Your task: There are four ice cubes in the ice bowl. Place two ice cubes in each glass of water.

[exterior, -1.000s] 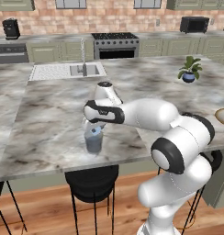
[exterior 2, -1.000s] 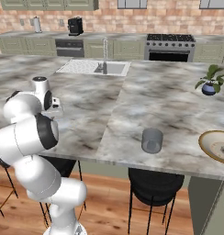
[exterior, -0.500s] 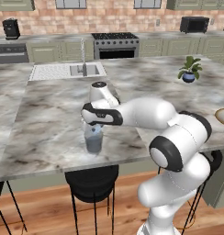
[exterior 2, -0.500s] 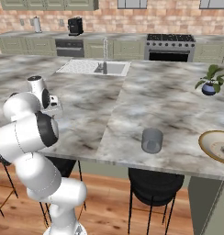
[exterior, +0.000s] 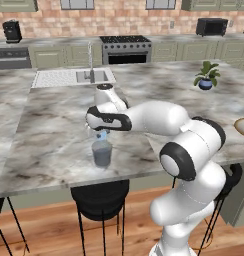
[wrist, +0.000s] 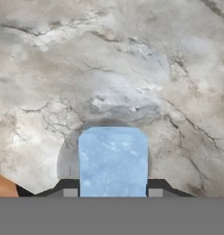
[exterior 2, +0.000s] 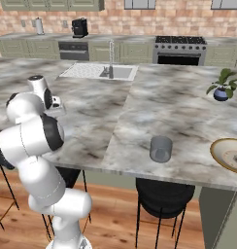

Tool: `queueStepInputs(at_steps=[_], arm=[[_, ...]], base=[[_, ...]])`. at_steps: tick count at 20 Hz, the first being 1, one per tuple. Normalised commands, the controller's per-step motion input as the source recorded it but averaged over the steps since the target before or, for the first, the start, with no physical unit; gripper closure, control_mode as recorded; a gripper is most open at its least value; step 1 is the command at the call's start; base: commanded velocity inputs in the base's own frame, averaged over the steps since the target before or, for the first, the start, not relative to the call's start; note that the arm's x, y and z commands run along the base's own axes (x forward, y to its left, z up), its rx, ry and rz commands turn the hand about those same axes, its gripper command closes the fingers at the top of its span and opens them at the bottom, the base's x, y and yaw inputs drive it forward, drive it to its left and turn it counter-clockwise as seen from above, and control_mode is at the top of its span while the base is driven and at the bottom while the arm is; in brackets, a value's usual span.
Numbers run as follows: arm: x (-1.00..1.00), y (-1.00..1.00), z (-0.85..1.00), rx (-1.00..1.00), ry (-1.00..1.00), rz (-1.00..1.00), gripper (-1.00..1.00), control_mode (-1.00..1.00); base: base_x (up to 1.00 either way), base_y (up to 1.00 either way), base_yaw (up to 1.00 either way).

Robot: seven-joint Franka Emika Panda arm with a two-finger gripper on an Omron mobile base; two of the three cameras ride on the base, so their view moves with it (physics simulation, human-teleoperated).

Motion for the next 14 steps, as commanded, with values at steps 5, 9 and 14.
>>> queueStepInputs(at_steps=[5,9,14], arm=[[-0.03,0.19,-0.02,0.0,0.0,-0.04,1.0,-1.0],[-0.08,0.01,-0.12,0.0,0.0,-0.03,1.0,-1.0],[0.0,-0.02,-0.19,0.0,0.0,-0.04,1.0,-1.0]], base=[[0.0,0.0,0.0],[0.0,0.0,0.0],[0.0,0.0,0.0]])
